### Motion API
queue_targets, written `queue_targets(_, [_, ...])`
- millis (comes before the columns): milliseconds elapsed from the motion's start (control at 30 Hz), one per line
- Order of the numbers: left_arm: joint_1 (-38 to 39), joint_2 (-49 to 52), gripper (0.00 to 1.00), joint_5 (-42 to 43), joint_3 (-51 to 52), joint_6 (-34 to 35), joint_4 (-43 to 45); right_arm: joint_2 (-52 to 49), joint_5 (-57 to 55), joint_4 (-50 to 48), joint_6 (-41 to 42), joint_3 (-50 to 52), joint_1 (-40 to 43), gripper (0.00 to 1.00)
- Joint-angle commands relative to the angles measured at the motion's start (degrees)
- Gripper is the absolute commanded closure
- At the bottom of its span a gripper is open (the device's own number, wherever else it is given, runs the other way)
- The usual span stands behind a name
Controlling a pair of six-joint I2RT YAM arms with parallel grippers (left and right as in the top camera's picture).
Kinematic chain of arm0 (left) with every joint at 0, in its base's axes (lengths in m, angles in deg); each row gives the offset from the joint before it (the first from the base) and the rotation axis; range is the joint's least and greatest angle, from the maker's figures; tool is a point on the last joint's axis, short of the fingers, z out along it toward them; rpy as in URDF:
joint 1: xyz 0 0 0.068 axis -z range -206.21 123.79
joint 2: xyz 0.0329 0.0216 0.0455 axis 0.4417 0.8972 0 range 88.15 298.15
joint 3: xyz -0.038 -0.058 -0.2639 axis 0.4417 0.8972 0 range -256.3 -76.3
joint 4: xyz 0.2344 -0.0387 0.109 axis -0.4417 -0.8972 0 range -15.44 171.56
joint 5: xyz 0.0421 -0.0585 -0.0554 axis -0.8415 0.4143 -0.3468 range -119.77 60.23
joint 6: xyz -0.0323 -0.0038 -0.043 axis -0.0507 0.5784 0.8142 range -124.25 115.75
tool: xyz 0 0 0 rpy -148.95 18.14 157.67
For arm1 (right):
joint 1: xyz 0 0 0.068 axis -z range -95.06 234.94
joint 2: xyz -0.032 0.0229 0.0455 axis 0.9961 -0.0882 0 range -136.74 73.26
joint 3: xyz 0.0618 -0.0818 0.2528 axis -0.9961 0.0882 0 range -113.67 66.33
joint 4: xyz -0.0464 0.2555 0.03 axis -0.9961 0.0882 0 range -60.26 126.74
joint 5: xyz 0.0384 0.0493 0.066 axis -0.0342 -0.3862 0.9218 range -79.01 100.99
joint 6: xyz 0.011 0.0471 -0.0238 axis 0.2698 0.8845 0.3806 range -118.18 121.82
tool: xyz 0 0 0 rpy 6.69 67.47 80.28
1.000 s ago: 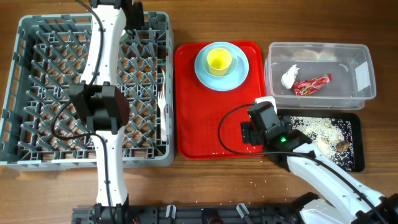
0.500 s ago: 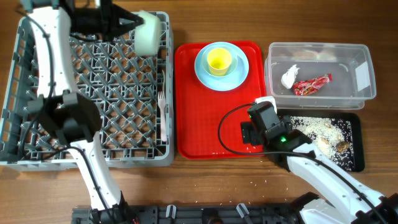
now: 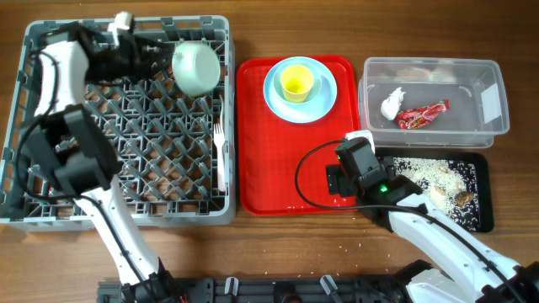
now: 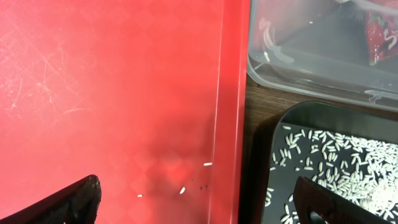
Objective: Sort waste into correct bins and load items into the dishwasher rack
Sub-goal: 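Move the left gripper to the yellow cup on the blue plate, then grasp the yellow cup with the left gripper and lift it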
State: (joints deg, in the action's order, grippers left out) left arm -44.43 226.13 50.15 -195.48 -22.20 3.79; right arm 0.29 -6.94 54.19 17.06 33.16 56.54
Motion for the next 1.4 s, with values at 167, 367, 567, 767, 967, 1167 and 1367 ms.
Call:
queue_targets(167, [-5.5, -6.3, 0.11, -5.7, 0.2, 3.4, -0.9, 0.0, 0.5, 0.0, -0.2, -0.5, 0.0, 0.00])
queue_targets(367, [7.0, -20.2, 0.80, -32.7, 0.2, 9.0, 1.0, 0.0, 0.5, 0.0, -0.2, -0.5, 0.0, 0.00])
queue_targets(567, [28.7, -18.7, 0.89, -56.7, 0.3, 21.5, 8.4, 0.0, 0.5, 0.0, -0.2, -0.5, 0.0, 0.00])
queue_targets(767, [43.8, -15.7, 0.57, -61.6, 0.3, 26.4, 19.9, 0.0, 0.5, 0.0, -0.2, -0.5, 0.0, 0.00])
queue_targets(967, [50.8, -9.5, 0.59, -62.1, 0.3, 26.4, 28.1, 0.0, 0.5, 0.0, -0.2, -0.5, 0.0, 0.00])
queue_targets(1167, [50.9, -6.8, 0.65, -70.2, 0.3, 26.4, 30.1, 0.0, 0.5, 0.0, -0.2, -0.5, 0.0, 0.00])
queue_targets(1367, [51.5, -6.7, 0.66, -71.4, 3.0, 26.3, 30.8, 0.0, 0.5, 0.0, -0.2, -0.5, 0.0, 0.00])
